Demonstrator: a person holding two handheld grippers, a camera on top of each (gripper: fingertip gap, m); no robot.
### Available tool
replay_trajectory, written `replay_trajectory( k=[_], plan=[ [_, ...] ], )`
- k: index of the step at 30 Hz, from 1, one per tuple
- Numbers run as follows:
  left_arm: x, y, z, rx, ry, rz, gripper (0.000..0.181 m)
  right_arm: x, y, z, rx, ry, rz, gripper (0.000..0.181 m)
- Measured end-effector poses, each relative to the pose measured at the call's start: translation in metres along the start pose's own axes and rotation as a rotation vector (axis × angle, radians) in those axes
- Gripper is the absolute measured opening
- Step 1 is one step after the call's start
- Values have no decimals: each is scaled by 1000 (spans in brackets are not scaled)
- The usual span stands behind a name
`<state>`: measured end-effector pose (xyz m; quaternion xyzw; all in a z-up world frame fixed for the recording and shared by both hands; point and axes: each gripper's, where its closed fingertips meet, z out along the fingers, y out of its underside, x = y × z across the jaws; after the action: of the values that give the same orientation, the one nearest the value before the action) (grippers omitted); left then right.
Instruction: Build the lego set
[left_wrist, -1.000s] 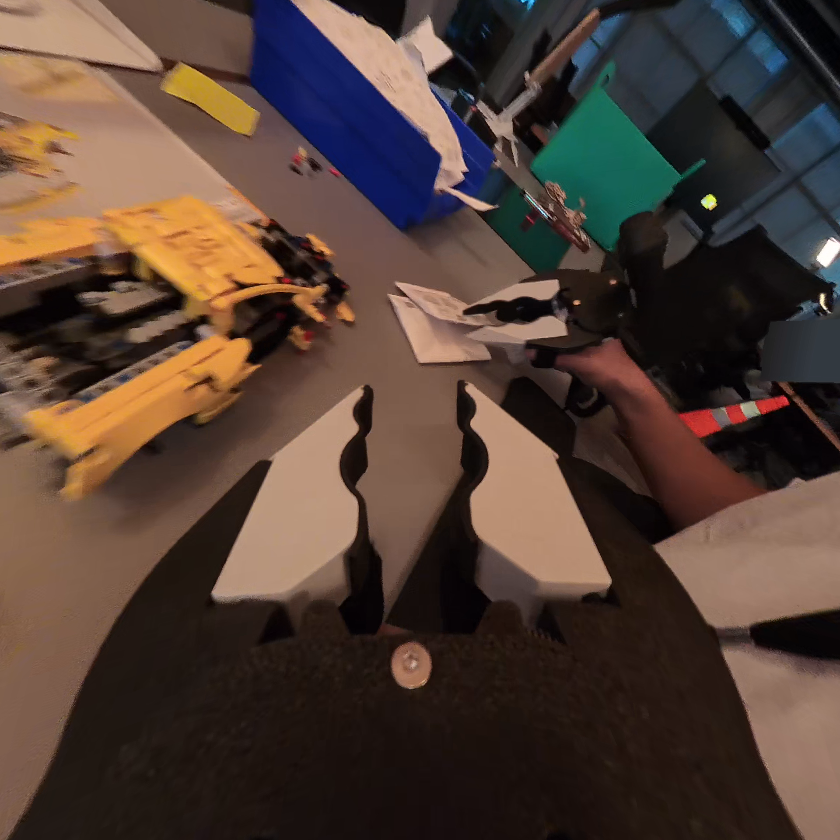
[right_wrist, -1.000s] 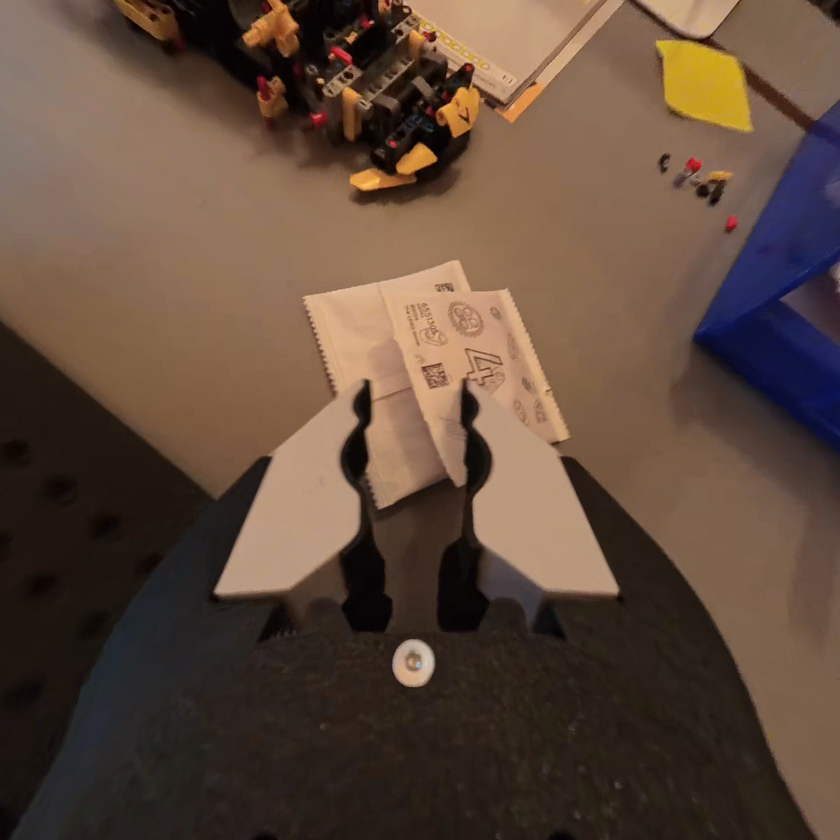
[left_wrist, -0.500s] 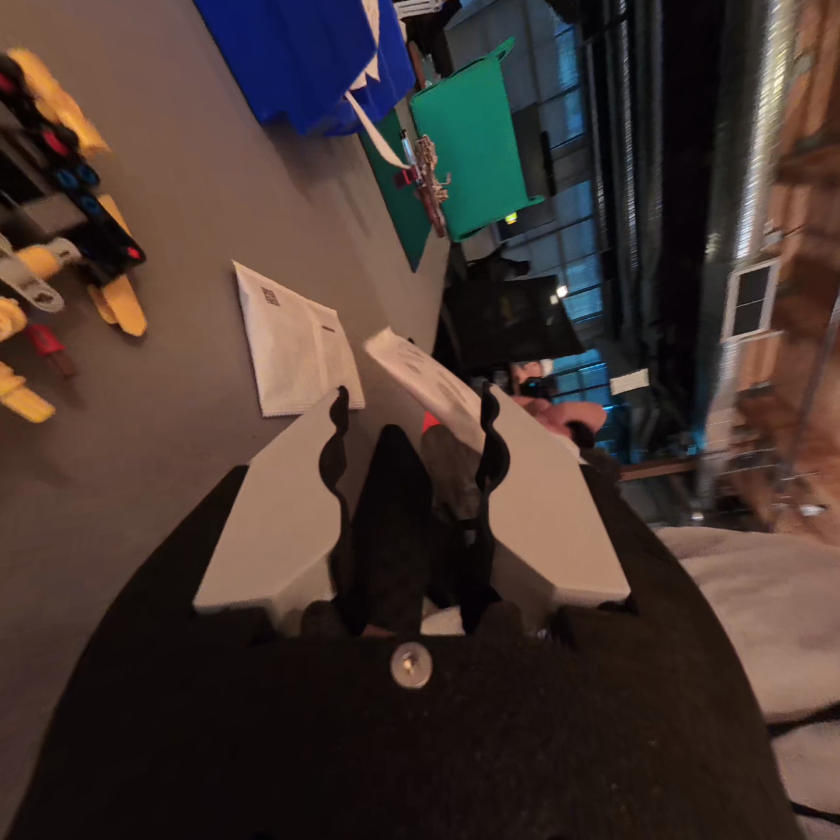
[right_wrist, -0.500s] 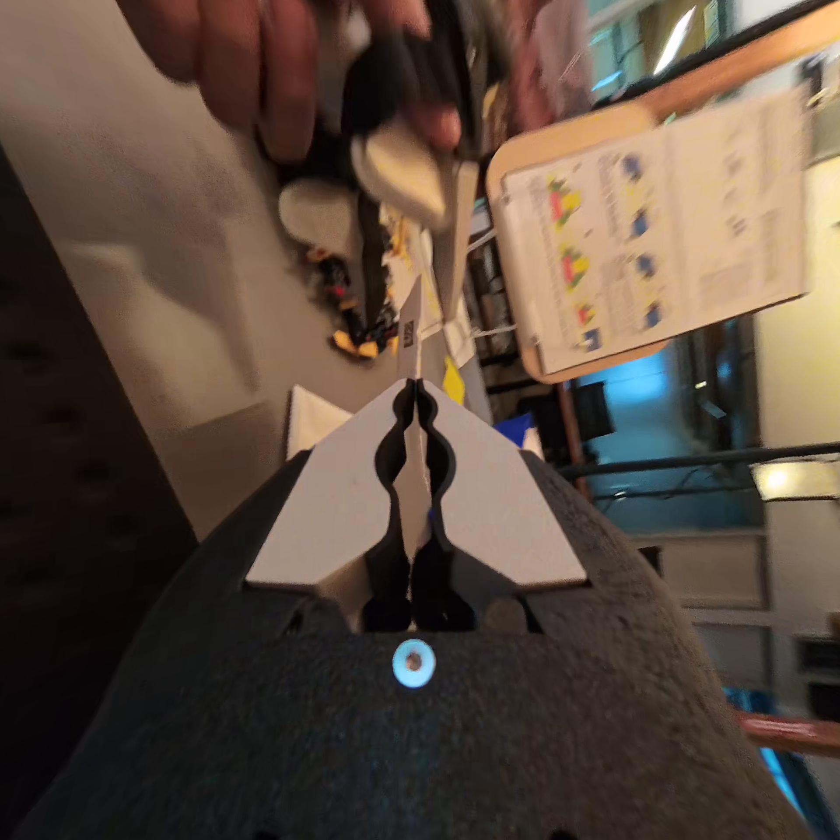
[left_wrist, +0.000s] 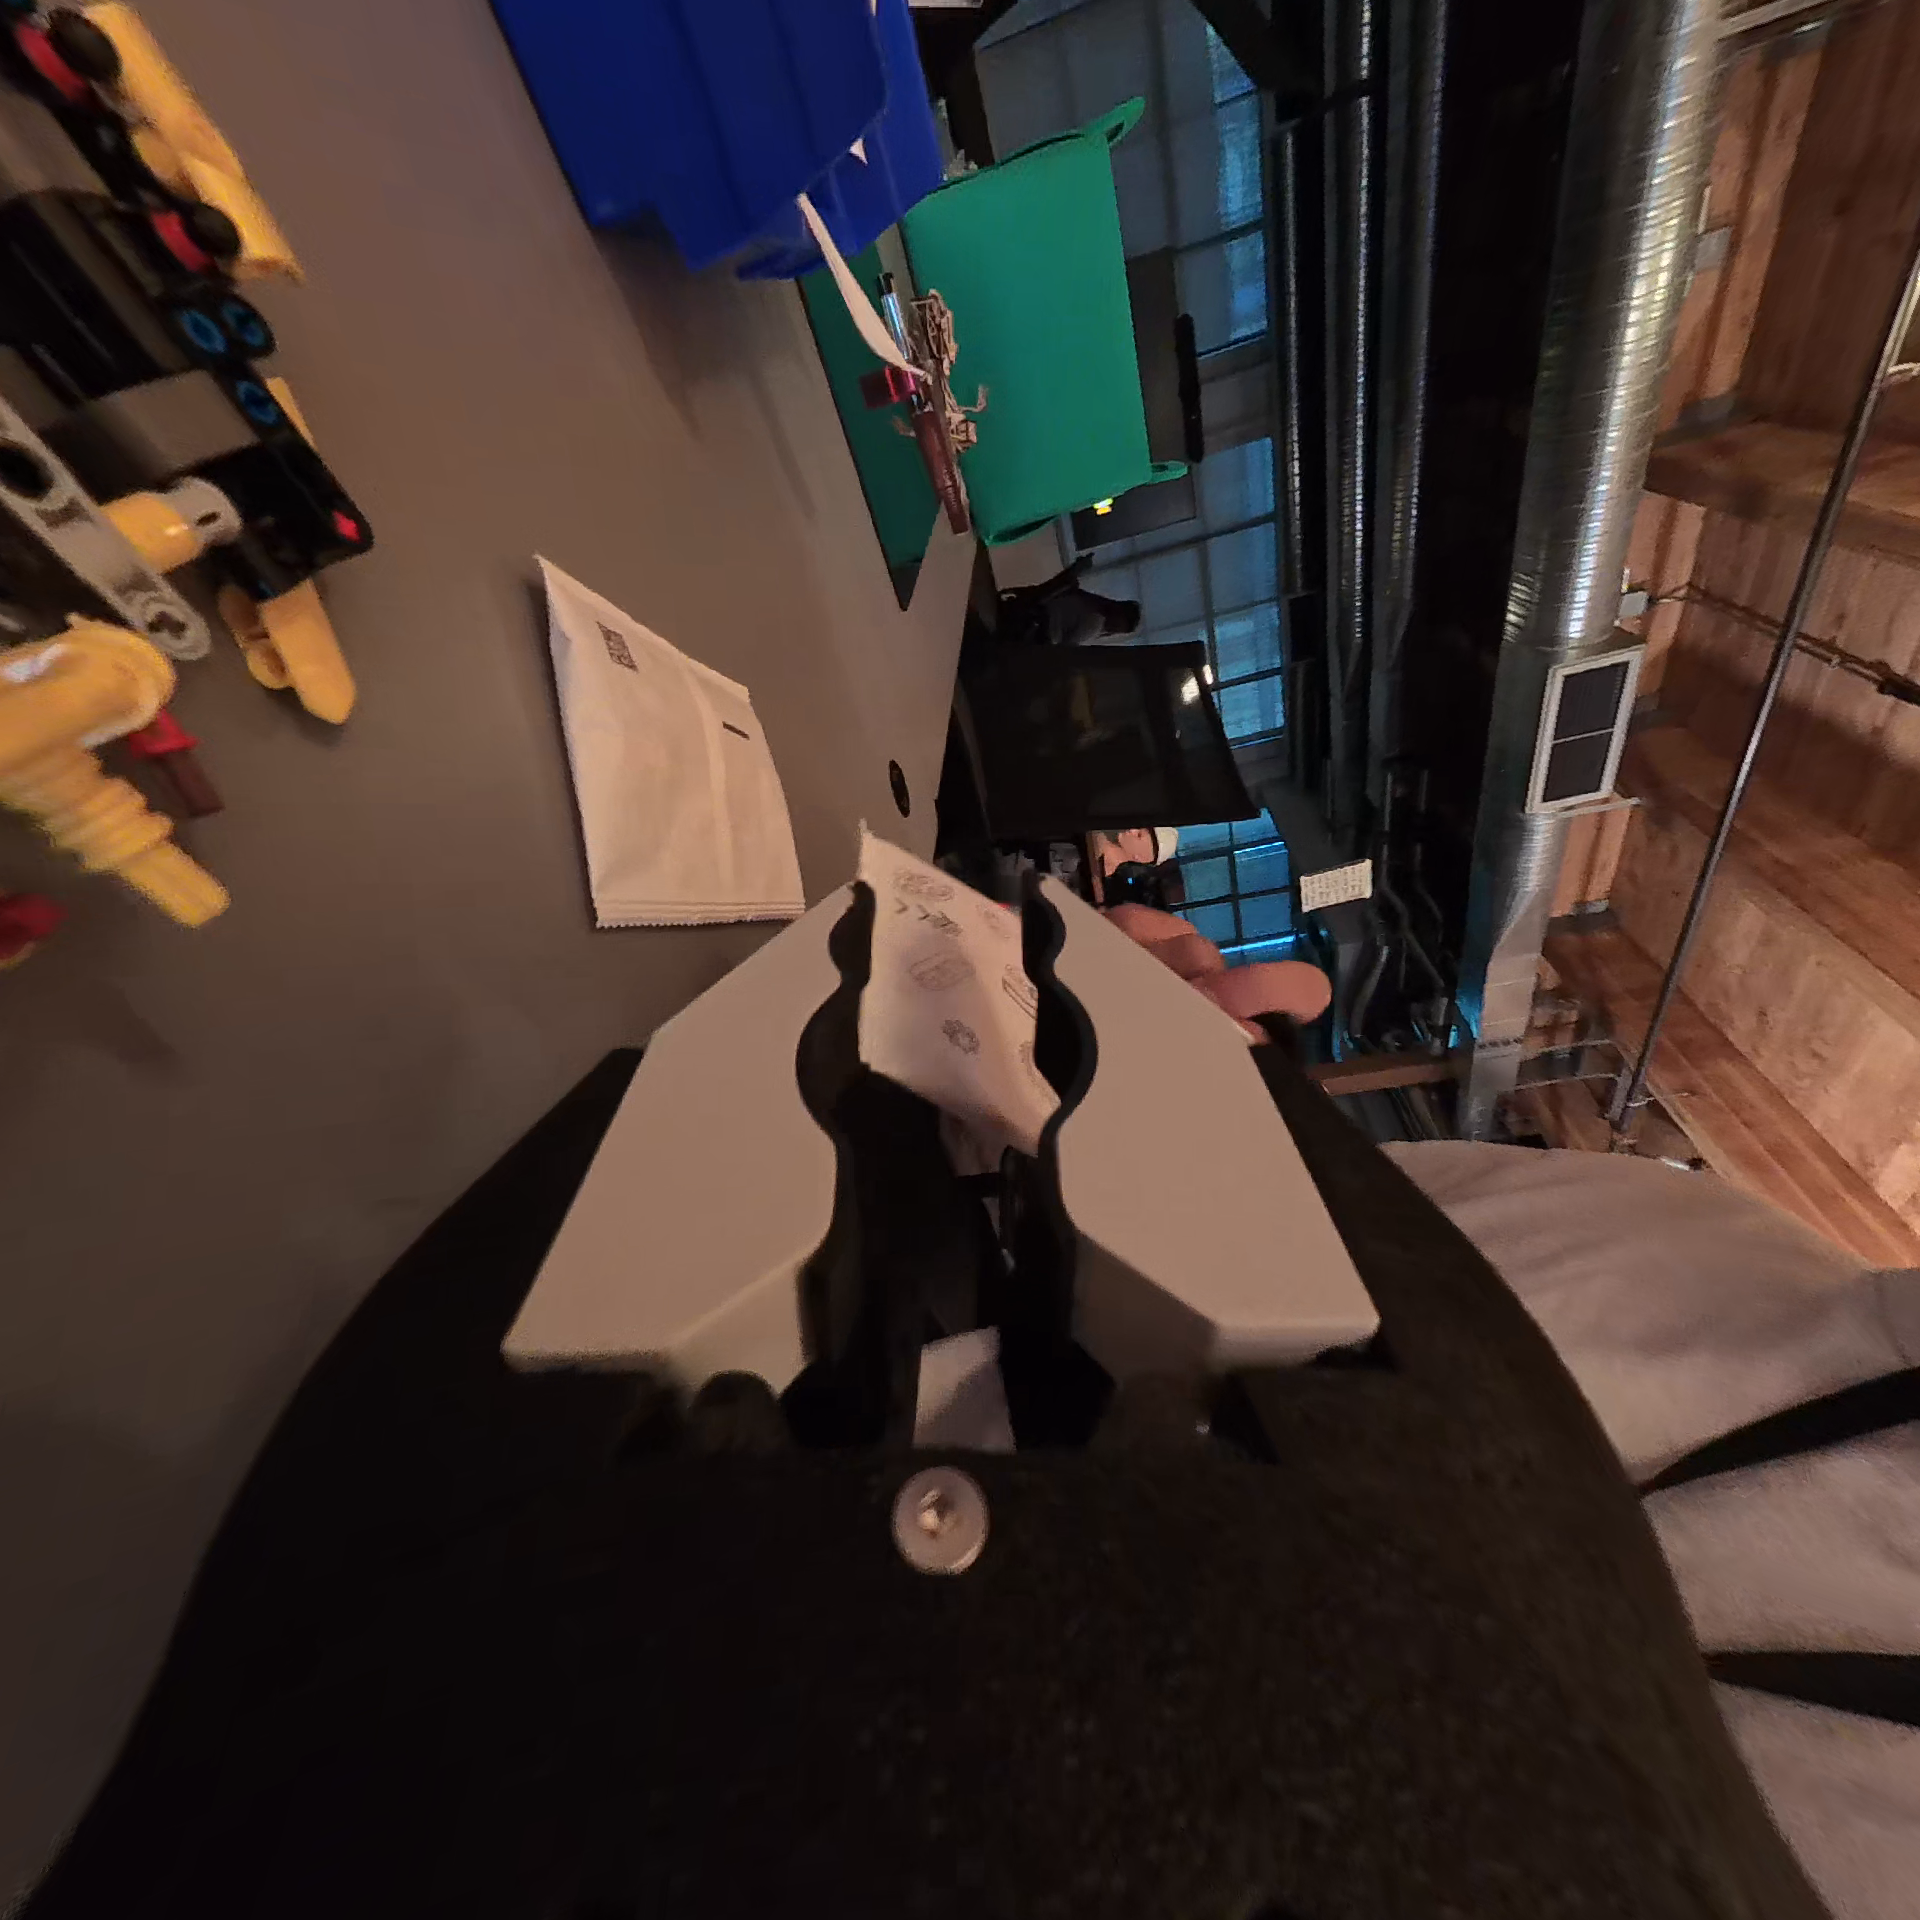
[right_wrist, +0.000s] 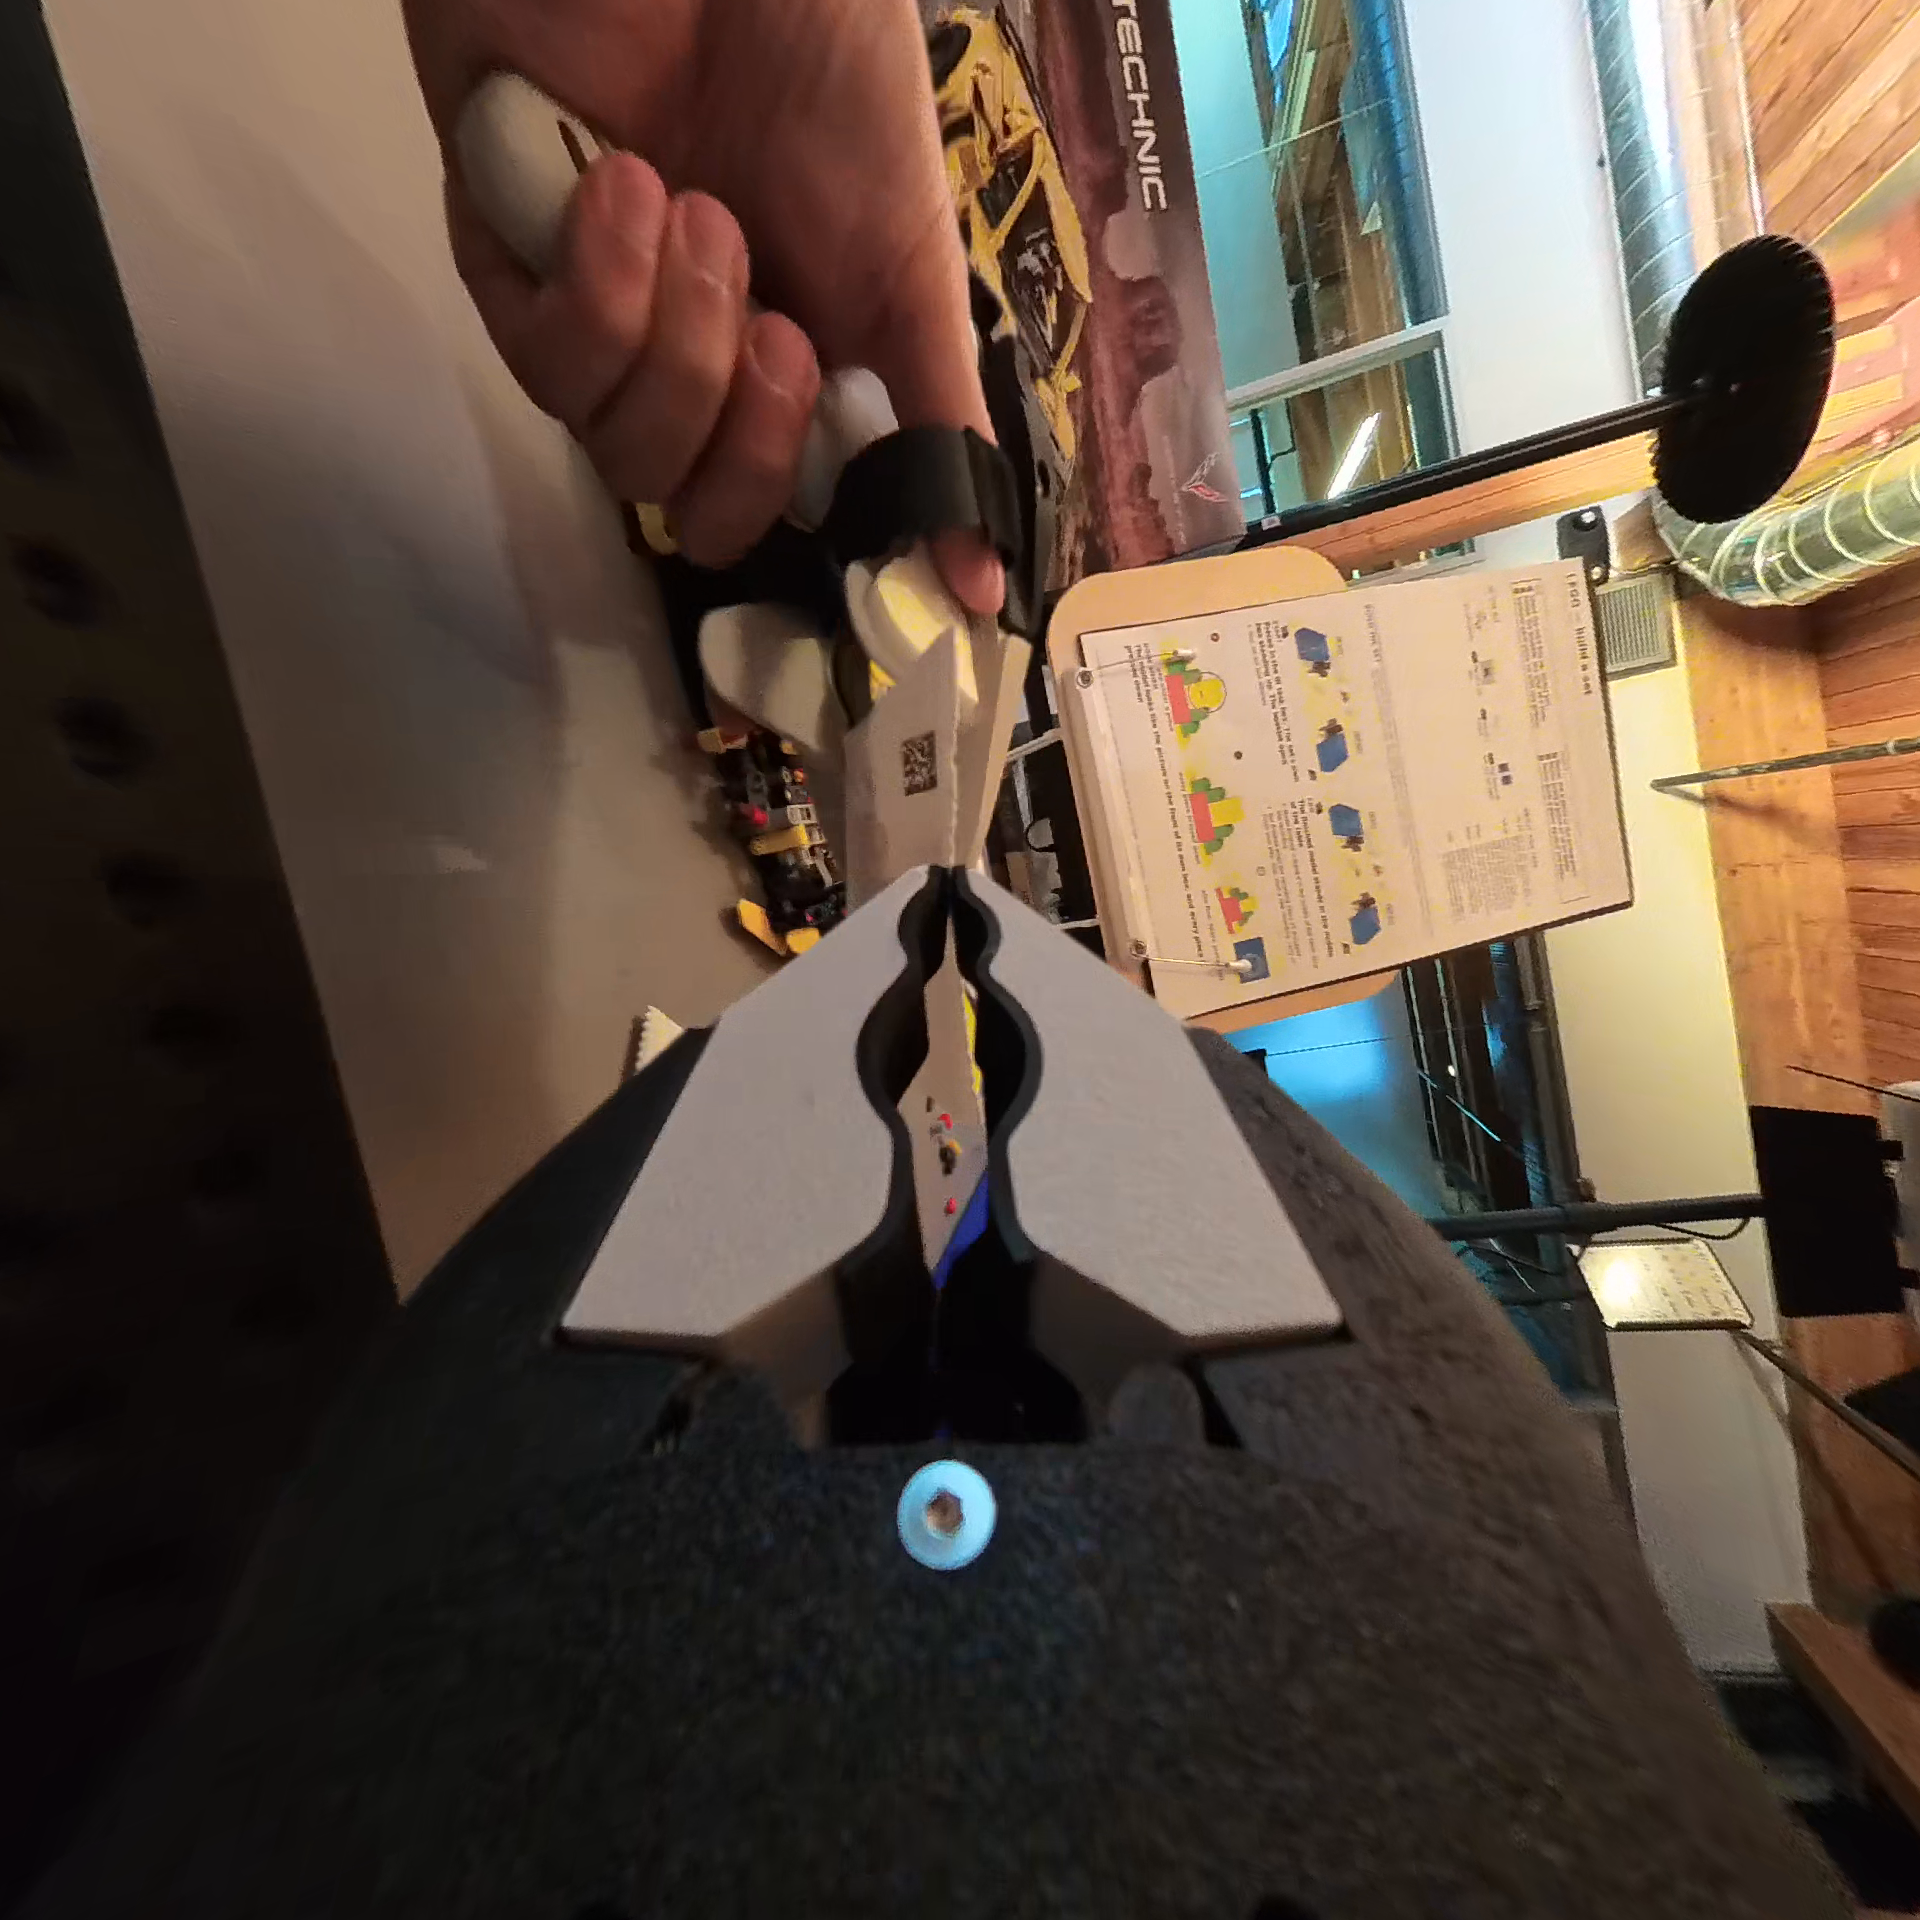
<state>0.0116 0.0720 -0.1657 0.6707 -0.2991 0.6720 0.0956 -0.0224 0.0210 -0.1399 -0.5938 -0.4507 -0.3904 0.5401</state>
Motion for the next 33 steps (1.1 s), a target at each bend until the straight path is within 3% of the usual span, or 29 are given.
replay_trajectory(
  k=[11,16,18,19,22,24,26,28,29,31,33],
  plan=[
    [-19,2,-24,81,-19,-158,33,2,1,2,-8,44,-68,0],
    [-8,15,-9,13,78,-213,33,-4,-13,3,38,28,-103,0],
    [-9,15,-3,1,69,-208,22,-4,-16,5,42,37,-128,0],
    [-8,12,-3,12,75,-201,2,-3,-17,4,58,47,-132,0],
    [3,0,-9,50,91,-120,0,-10,-17,3,69,-2,-68,0],
    [20,-5,-12,59,85,43,0,-13,-18,1,88,-40,64,1],
    [39,-6,-15,40,66,227,0,-14,-18,-1,107,-147,311,27],
    [45,-5,-19,-1,-6,397,0,0,-27,-7,193,-311,686,54],
    [47,-5,-21,-18,-30,459,0,15,-31,-12,268,-370,872,56],
    [52,-2,-25,-59,-31,504,0,41,-20,-9,347,-459,1190,29],
    [57,1,-27,-95,0,506,0,47,0,7,313,-567,1431,41]
  ],
)
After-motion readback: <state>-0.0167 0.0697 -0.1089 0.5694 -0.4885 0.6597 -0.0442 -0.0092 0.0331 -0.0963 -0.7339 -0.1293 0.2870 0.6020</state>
